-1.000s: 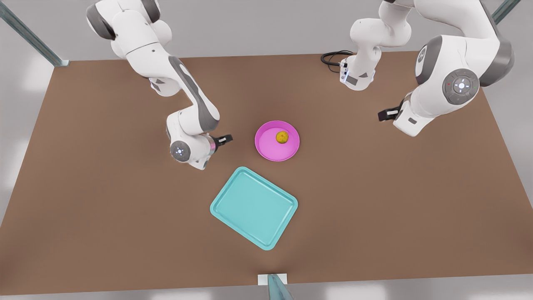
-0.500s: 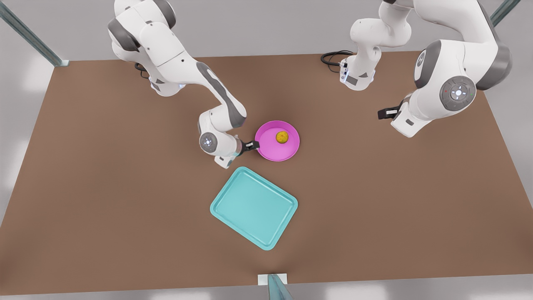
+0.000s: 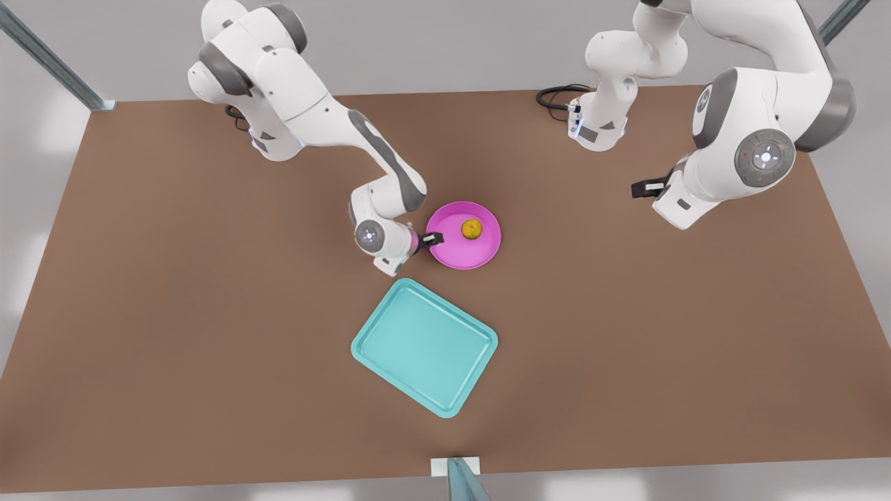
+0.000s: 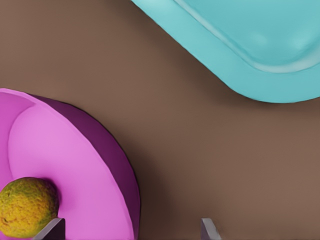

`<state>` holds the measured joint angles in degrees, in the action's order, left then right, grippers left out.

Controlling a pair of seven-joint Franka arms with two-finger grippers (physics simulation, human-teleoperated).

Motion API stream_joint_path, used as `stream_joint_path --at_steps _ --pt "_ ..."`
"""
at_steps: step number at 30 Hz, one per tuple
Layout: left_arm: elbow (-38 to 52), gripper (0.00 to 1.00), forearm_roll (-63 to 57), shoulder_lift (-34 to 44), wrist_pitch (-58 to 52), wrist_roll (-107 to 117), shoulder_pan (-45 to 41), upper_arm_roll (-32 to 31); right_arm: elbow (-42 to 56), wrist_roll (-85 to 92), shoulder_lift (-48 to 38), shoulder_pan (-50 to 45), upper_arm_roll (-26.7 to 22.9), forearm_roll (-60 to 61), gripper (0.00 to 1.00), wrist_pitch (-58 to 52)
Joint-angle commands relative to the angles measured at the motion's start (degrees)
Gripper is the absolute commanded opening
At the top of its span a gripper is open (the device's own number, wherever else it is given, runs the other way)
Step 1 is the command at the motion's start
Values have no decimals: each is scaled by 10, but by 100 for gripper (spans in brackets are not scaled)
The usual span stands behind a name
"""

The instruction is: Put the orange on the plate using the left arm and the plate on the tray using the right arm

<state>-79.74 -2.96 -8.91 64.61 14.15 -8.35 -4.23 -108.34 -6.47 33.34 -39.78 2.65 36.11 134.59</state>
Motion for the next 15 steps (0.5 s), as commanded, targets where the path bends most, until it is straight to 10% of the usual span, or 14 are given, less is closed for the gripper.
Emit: stream_joint_path --at_steps 1,11,15 --pt "0 100 0 0 0 -11 0 -1 4 -6 7 -5 1 1 100 14" --pt "0 100 0 0 -3 -11 0 0 25 -6 37 -31 1 1 100 26" --pt "-1 100 0 -1 -4 -11 0 -1 24 2 37 -31 1 2 63 25"
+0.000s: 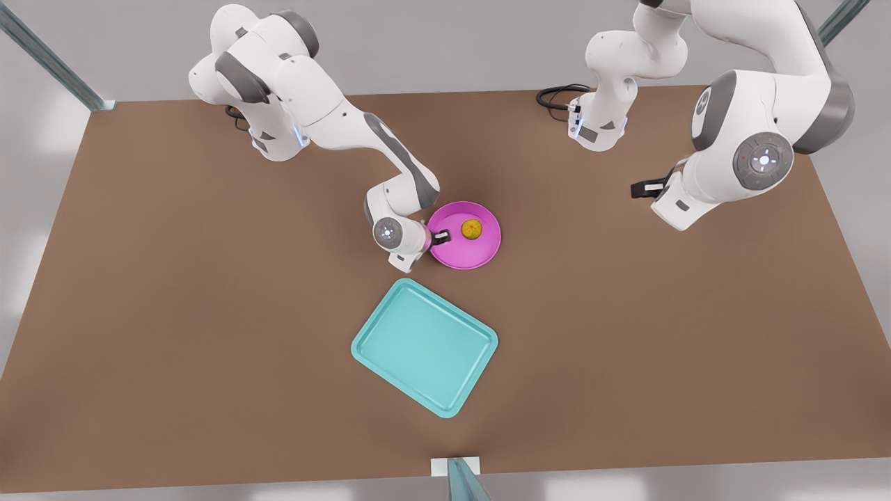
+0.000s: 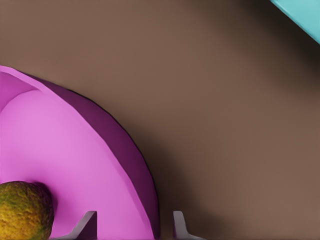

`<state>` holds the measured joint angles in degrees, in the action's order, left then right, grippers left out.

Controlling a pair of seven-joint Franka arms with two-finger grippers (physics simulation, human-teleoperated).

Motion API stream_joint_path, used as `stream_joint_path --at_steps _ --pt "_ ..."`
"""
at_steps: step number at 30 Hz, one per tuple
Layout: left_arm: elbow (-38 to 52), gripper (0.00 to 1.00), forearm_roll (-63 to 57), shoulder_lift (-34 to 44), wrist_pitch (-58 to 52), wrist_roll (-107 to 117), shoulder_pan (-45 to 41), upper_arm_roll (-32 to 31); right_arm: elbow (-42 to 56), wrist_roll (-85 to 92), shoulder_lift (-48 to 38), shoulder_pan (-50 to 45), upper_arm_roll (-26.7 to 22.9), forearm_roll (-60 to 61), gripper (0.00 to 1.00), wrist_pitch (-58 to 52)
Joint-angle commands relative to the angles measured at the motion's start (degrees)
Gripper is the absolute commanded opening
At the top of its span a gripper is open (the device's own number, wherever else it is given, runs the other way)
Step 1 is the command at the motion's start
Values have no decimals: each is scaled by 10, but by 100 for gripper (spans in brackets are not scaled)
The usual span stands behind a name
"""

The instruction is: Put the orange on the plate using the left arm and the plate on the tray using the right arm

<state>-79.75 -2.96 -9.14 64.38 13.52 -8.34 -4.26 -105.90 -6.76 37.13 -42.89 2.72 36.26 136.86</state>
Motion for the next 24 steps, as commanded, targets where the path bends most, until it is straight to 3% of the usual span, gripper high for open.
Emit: stream_joint_path --at_steps 1,5,7,10,20,24 --pt "0 100 0 1 -2 -5 0 0 0 5 1 0 0 0 60 3" --pt "0 100 0 1 -9 -5 0 0 1 5 7 -2 0 0 48 10" --pt "0 100 0 1 -8 -5 -1 0 1 5 8 -2 0 0 33 10" --pt "0 100 0 1 -7 -5 0 0 4 5 8 -1 2 0 21 10" --pt "0 100 0 0 -7 -5 0 0 11 5 -24 12 5 27 21 7" --pt "0 100 0 1 -14 -5 -1 0 17 11 -43 86 20 30 21 0"
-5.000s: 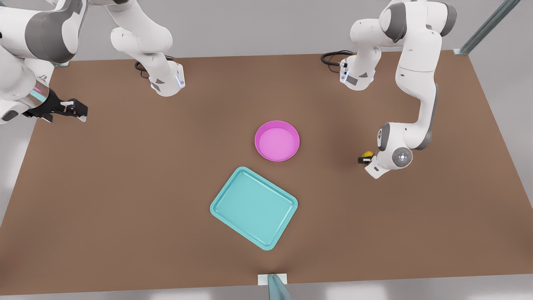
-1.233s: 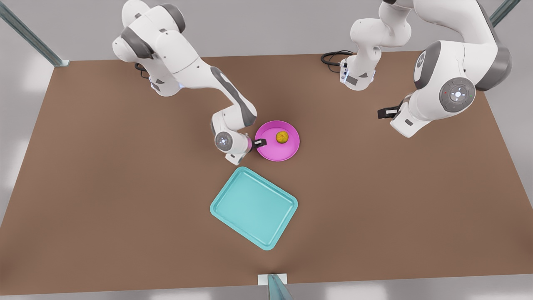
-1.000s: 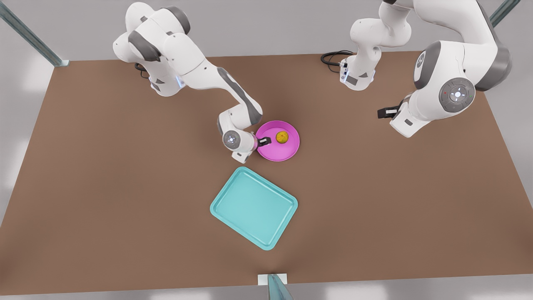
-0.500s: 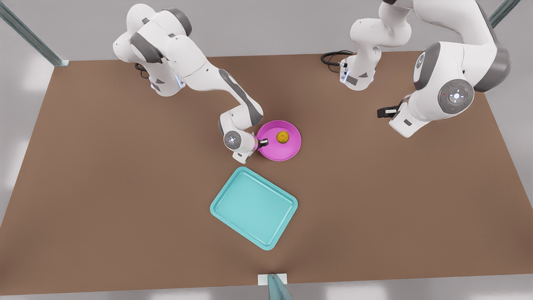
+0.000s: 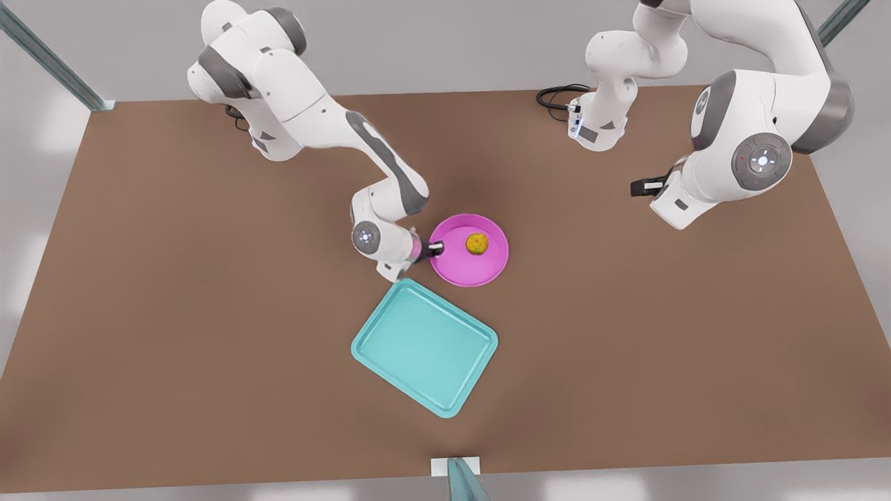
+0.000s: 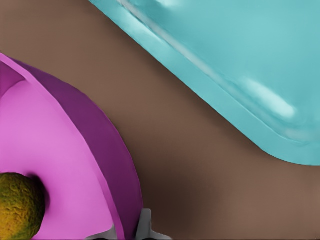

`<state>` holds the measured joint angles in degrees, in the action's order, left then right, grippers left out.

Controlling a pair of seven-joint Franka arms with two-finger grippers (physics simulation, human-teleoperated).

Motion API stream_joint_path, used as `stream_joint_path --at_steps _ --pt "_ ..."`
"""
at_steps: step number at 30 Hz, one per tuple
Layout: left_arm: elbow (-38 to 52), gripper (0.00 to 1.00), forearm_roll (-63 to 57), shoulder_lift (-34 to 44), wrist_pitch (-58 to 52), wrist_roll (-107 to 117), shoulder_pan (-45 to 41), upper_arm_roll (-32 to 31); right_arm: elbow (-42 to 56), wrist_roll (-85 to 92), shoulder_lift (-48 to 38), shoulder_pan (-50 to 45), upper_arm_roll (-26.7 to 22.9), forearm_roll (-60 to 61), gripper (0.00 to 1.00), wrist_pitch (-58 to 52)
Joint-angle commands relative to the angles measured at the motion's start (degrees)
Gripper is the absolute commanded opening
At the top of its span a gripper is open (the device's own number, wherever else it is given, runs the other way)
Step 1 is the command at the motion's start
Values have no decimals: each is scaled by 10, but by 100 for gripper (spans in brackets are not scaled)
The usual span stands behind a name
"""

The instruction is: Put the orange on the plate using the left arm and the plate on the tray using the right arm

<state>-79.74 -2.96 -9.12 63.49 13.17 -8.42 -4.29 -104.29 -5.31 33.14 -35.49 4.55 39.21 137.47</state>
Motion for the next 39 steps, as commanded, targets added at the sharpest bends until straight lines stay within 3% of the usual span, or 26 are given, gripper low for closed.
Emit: stream_joint_path --at_steps 1,7,12,18,19,20,26,29,30,32,34,36,39 --pt "0 100 0 1 -4 -2 1 0 9 1 -5 50 18 1 21 -17" --pt "0 100 0 -1 -2 -2 1 0 78 31 26 166 20 19 21 -61" --pt "0 100 0 -1 -1 -2 1 0 166 49 105 191 17 16 21 -62" --pt "0 100 0 -1 -5 -2 0 0 180 53 120 191 17 16 21 -63" --pt "0 100 0 -1 -5 -2 0 0 181 53 120 191 17 15 44 -63" --pt "0 100 0 -1 -7 -2 0 0 181 53 121 191 17 16 100 -62" --pt "0 100 0 -1 -6 -2 0 0 191 52 112 198 17 18 100 -75" --pt "0 100 0 -2 -5 -2 1 0 206 14 40 242 3 12 100 -256" --pt "0 100 0 -2 -6 -2 1 0 208 7 -3 241 -54 -23 100 -364" --pt "0 100 0 -2 -6 -2 1 0 256 13 -52 284 -116 -172 100 -593" --pt "1 100 0 -5 -6 -2 2 0 366 101 -60 343 -123 -387 100 -744" --pt "1 100 0 -5 -6 -2 2 0 369 123 -167 336 -118 -495 100 -796" --pt "1 100 0 -5 -9 -2 1 0 363 116 -261 330 -108 -486 100 -823"
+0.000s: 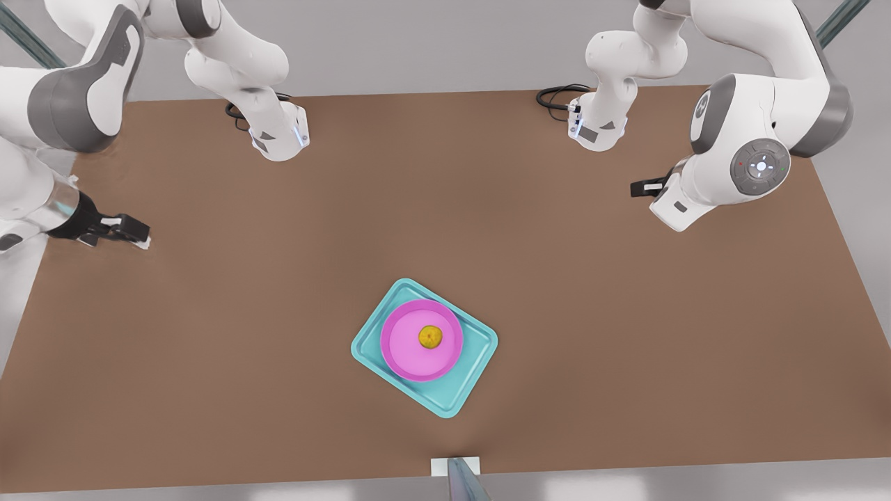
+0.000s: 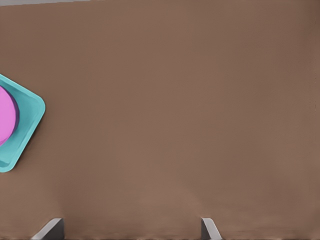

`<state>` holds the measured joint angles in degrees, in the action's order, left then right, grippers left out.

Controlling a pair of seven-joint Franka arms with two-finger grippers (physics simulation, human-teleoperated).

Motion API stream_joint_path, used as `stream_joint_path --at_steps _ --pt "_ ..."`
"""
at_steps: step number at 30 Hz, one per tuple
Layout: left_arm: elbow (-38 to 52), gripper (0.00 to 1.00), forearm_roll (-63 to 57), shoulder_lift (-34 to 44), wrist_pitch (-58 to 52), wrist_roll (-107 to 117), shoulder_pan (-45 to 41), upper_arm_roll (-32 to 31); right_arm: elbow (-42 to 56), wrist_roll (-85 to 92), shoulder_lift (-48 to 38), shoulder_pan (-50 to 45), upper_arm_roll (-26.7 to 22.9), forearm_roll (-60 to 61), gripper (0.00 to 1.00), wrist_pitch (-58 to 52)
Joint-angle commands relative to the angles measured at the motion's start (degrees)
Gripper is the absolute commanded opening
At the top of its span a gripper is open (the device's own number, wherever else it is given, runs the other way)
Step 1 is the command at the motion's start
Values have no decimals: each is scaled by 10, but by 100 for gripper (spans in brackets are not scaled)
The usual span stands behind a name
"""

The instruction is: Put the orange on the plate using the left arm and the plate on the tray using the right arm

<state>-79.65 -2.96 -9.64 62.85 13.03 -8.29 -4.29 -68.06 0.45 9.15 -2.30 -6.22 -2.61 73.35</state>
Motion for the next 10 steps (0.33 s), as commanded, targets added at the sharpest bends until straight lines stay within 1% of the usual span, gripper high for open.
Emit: stream_joint_path --at_steps 1,2,3,4,6,10 --pt "0 100 0 1 -6 -1 -1 0 -8 60 -42 3 16 -67 100 -179" --pt "0 100 0 1 -6 -1 0 0 -19 61 -55 5 28 -67 100 -177" --pt "0 100 0 1 -6 -1 0 0 -63 64 -84 13 38 -66 100 -147" --pt "0 100 0 -3 -6 -1 1 1 -89 63 -92 18 45 -60 100 -129" --pt "2 100 0 -7 -4 -1 1 2 -105 58 -90 19 56 -58 100 -117" --pt "1 100 0 -8 -5 -3 1 2 -105 59 -84 19 58 -57 100 -113"
